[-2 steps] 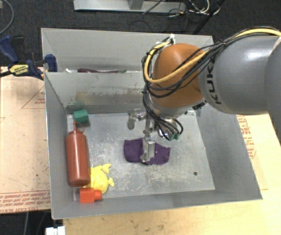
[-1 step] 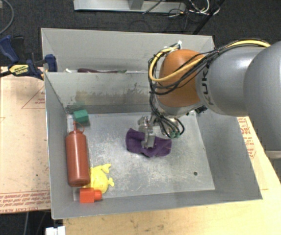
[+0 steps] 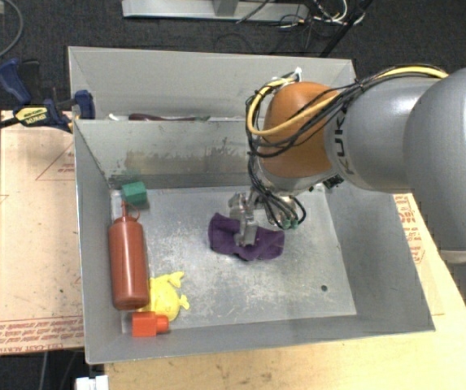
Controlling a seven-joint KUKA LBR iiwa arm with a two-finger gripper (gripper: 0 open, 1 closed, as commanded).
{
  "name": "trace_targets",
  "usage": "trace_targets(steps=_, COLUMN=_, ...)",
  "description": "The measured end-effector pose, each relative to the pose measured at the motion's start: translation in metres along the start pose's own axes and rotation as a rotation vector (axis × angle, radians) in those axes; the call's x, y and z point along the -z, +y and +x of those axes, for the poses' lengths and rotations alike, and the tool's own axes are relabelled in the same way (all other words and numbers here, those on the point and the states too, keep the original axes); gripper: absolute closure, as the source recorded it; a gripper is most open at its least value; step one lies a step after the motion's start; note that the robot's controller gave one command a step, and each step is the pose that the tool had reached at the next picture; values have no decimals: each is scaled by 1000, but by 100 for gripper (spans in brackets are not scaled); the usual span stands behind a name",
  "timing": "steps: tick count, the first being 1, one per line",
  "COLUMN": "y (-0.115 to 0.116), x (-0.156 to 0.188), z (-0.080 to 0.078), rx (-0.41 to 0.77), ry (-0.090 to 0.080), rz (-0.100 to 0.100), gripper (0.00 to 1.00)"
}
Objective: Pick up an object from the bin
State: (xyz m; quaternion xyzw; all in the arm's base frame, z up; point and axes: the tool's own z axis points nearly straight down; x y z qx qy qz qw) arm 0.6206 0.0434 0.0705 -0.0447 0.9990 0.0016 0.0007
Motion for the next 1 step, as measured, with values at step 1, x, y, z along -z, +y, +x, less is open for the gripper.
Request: trace_targets(steps=1, y=-3, x=138, z=-5, rx=-32, ry=-5, rz=-1, gripper=100)
